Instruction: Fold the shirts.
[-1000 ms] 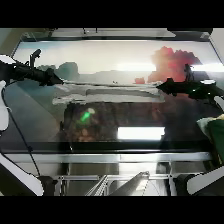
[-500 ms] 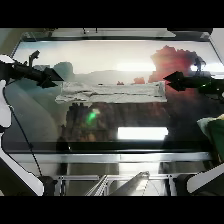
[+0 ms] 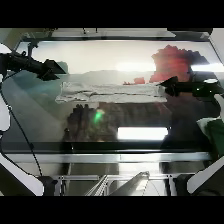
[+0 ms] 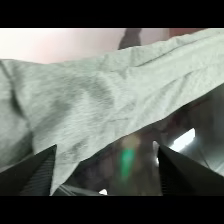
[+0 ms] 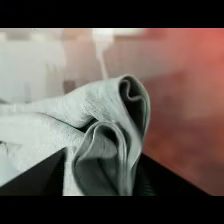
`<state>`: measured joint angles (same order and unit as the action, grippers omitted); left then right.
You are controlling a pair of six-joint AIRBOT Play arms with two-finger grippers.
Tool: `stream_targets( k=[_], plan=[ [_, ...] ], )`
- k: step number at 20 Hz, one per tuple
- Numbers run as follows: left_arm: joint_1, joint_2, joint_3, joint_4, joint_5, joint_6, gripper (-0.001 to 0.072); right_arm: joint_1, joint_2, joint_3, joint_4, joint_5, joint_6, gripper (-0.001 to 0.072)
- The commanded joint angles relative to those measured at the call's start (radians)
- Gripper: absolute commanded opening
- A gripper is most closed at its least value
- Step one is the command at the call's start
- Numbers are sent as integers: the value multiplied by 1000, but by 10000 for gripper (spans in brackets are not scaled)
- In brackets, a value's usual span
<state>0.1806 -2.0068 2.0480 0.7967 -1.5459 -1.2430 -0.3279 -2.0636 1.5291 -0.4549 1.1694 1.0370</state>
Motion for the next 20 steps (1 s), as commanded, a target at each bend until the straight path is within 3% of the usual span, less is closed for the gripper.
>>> stream_targets(
  k=[1, 2, 3, 6, 9, 13, 16, 18, 20],
  plan=[
    [-83, 5, 1, -76, -6, 5, 165, 71, -30, 15, -31, 26, -5, 360],
    [-113, 5, 1, -85, 10, 13, 0, 85, -30, 37, -31, 38, -4, 130],
    [-144, 2, 1, -70, 37, 16, 2, 94, -29, 64, -27, 56, 0, 16],
    [-262, -50, -6, -56, 140, 13, 1, 103, 5, 154, 12, 129, 28, 17],
    [-397, -130, -24, -58, 330, -8, 1, 125, 79, 219, 93, 205, 47, 17],
    [-539, -235, -24, -56, 503, -35, 1, 220, 210, 245, 190, 232, 71, 17],
    [-560, -276, -24, -86, 582, -82, 2, 317, 259, 245, 198, 204, 98, 17],
    [-539, -272, -23, -176, 530, -82, 1, 379, 257, 245, 194, 173, 122, 17],
    [-476, -235, 23, -279, 331, -82, 0, 442, 254, 245, 195, 126, 123, 17]
  ],
)
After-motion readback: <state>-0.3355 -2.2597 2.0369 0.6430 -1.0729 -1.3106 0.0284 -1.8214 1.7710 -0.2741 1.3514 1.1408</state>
